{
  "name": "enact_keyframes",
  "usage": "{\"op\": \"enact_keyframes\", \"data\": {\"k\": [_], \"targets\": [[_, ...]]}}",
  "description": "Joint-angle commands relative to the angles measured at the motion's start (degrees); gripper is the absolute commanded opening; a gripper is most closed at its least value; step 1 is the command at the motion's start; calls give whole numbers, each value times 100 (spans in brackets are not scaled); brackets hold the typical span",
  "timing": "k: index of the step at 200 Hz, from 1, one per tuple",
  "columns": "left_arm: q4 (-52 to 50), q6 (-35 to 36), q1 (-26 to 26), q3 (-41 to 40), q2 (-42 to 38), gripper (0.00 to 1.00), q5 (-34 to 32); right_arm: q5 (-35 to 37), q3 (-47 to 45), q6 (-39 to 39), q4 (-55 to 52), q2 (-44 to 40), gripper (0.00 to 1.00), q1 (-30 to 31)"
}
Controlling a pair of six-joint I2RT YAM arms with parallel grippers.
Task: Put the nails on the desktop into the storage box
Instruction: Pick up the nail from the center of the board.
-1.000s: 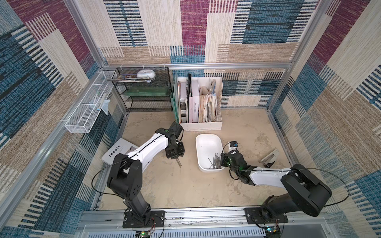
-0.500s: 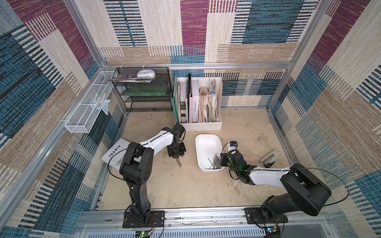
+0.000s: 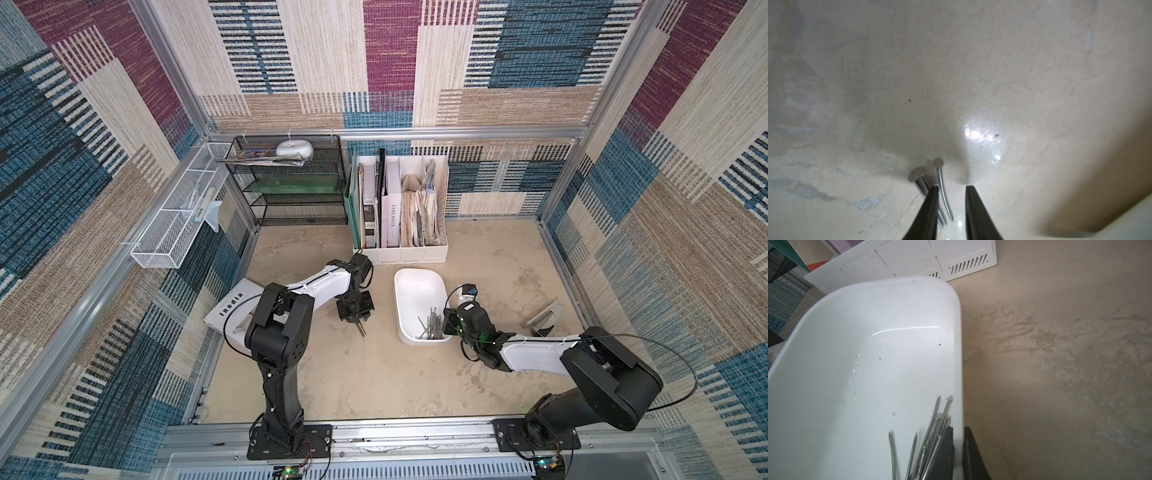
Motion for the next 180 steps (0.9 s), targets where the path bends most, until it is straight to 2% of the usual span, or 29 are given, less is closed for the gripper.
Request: {"op": "enact_keyframes", "data": {"k": [1,29,68,114,147,180], "targets": [[-1,89,33,-34,114,27,-100,-78,-10,-40,-221,53,0,0],[15,145,37,-29,316,21,-97,-95,0,-41,-215,54,0,-1],[84,226,36,-108,396,0,-15,-43,-12,-30,-251,26,0,3],[107,423,14,-73,208,0,317,-78,25,-24,-293,44,0,2],[-378,620,-205,265,-601,0,412,-51,31,-1,-317,13,0,3],[-1020,833,-661,1087,-1379,0,441,-52,49,17,-359,18,0,5]]}}
